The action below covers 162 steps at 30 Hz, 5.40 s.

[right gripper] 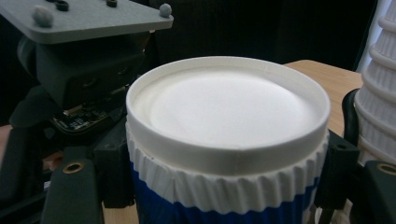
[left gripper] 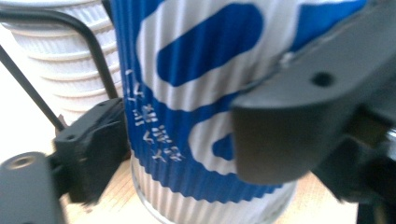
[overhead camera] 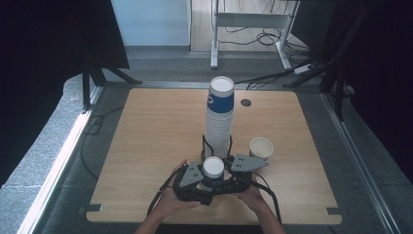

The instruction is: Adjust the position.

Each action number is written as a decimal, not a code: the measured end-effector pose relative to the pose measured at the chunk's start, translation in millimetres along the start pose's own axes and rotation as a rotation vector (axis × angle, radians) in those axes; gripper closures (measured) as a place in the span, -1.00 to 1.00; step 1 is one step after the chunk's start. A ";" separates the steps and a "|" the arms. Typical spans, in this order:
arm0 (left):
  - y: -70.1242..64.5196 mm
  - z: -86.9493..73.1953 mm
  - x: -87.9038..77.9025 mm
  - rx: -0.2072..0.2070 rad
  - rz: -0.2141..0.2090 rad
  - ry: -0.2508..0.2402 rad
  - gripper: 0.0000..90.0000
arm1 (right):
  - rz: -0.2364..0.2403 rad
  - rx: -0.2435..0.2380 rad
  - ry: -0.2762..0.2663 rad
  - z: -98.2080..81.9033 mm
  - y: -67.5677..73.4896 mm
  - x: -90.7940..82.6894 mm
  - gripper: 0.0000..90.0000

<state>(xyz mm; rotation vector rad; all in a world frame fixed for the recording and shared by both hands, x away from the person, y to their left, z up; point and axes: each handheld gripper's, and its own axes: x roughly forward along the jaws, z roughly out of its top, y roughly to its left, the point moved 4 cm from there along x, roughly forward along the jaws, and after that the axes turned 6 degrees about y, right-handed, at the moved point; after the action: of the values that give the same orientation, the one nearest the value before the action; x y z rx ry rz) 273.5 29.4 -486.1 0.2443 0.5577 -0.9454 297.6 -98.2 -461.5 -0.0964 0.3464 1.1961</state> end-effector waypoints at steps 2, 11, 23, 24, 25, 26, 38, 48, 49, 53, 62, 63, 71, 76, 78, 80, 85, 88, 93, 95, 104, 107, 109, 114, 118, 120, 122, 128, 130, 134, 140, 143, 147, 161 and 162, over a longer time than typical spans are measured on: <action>0.5 -0.1 0.0 0.000 -0.003 -0.002 -0.66 | -0.002 -0.002 -0.002 0.2 0.1 0.0 -0.42; 0.6 -1.4 0.3 0.025 0.000 0.009 -0.58 | -0.001 -0.001 0.008 -1.8 -0.6 1.5 -0.44; 2.2 -2.6 0.6 0.039 0.036 0.031 -0.57 | -0.020 0.035 0.022 -3.2 -4.0 2.5 -0.47; 2.3 -2.7 0.6 0.039 0.038 0.034 -0.57 | -0.022 0.035 0.022 -3.2 -4.1 2.5 -0.47; 2.6 -2.8 0.7 0.039 0.040 0.038 -0.57 | -0.023 0.034 0.024 -3.3 -4.3 2.4 -0.47; 2.8 -2.8 0.8 0.038 0.044 0.039 -0.57 | -0.025 0.037 0.026 -3.4 -4.7 2.3 -0.47; 4.7 -4.0 1.3 0.053 0.085 0.065 -0.57 | -0.035 0.046 0.020 -2.8 -7.8 -0.2 -0.52; 9.8 -6.3 1.0 0.073 0.154 0.101 -0.56 | -0.048 0.047 -0.003 1.5 -9.5 -8.0 -0.53; 10.3 -6.5 0.8 0.071 0.158 0.102 -0.56 | -0.049 0.046 -0.004 1.9 -9.7 -9.1 -0.53; 12.6 -7.2 0.3 0.091 0.197 0.117 -0.56 | -0.053 0.046 -0.016 3.8 -11.7 -14.2 -0.53; 14.7 -8.8 0.2 0.111 0.228 0.138 -0.56 | -0.061 0.050 -0.017 3.8 -14.2 -19.7 -0.53; 15.2 -9.1 0.3 0.114 0.234 0.140 -0.56 | -0.061 0.052 -0.016 3.8 -14.0 -20.0 -0.53; 18.9 -11.1 -1.2 0.163 0.314 0.174 -0.56 | -0.061 0.044 0.007 2.5 -12.6 -22.5 -0.55; 21.2 -13.4 -1.1 0.206 0.367 0.205 -0.56 | -0.062 0.042 0.024 0.0 -13.4 -24.0 -0.56; 21.8 -14.2 -1.0 0.222 0.385 0.215 -0.56 | -0.062 0.045 0.034 -1.5 -13.4 -23.7 -0.57; 21.7 -14.9 -0.7 0.238 0.405 0.222 -0.57 | -0.060 0.044 0.045 -2.9 -13.2 -23.0 -0.58; 19.9 -15.9 0.6 0.276 0.435 0.243 -0.57 | -0.062 0.047 0.069 -6.9 -14.7 -20.5 -0.61; 17.5 -17.0 3.2 0.304 0.441 0.254 -0.57 | -0.062 0.056 0.079 -9.0 -16.4 -18.8 -0.62; 9.6 -16.6 6.0 0.332 0.415 0.259 -0.57 | -0.046 0.076 0.103 -13.4 -16.7 -12.2 -0.63; 6.1 -15.6 6.4 0.352 0.410 0.258 -0.57 | -0.031 0.077 0.113 -15.5 -15.8 -8.4 -0.63; -2.7 -13.2 4.6 0.407 0.392 0.272 -0.58 | 0.005 0.066 0.132 -19.9 -11.9 -3.2 -0.44; -1.9 -13.0 4.2 0.390 0.379 0.263 -0.61 | 0.012 0.062 0.131 -19.6 -11.9 -3.6 -0.42; -1.3 -12.0 3.5 0.364 0.358 0.246 -0.67 | 0.015 0.066 0.120 -18.8 -12.7 -4.8 -0.41; 1.6 -9.1 -0.8 0.312 0.296 0.181 -0.85 | 0.076 0.088 0.070 -16.6 -12.9 -11.5 -0.40; 1.8 -7.8 -3.4 0.290 0.251 0.139 -0.85 | 0.121 0.108 0.033 -14.6 -13.3 -16.0 -0.40; 1.8 -7.9 -3.2 0.292 0.252 0.136 -0.83 | 0.131 0.102 0.037 -15.0 -12.6 -15.8 -0.40; 1.6 -8.9 -2.6 0.300 0.253 0.134 -0.76 | 0.136 0.104 0.042 -15.8 -11.5 -14.5 -0.40; 1.3 -10.9 -0.4 0.312 0.251 0.155 -0.67 | 0.122 0.101 0.057 -17.4 -12.5 -13.0 -0.41; 1.4 -11.3 0.1 0.313 0.251 0.158 -0.67 | 0.119 0.096 0.065 -17.9 -12.0 -12.5 -0.41; 1.1 -10.3 -0.8 0.304 0.244 0.157 -0.68 | 0.118 0.091 0.061 -17.5 -11.8 -12.8 -0.41; 4.6 -11.1 -0.6 0.281 0.250 0.164 -0.80 | 0.108 0.093 0.040 -15.1 -13.0 -17.1 -0.40; 4.8 -11.3 -1.1 0.282 0.250 0.158 -0.73 | 0.099 0.094 0.036 -14.7 -14.3 -19.2 -0.40; 4.8 -11.9 0.2 0.289 0.252 0.186 -0.68 | 0.090 0.088 0.043 -15.2 -14.2 -18.9 -0.41; 6.1 -14.8 1.8 0.309 0.256 0.196 -0.64 | 0.086 0.094 0.075 -17.7 -14.9 -16.4 -0.43; 6.1 -15.0 1.9 0.313 0.258 0.199 -0.64 | 0.086 0.093 0.077 -17.9 -14.8 -16.3 -0.43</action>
<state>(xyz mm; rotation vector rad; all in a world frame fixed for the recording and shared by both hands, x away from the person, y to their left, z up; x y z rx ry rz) 274.2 38.1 -499.9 0.6811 0.5431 -0.7579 302.3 -122.8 -474.8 -0.0475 0.4766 1.2620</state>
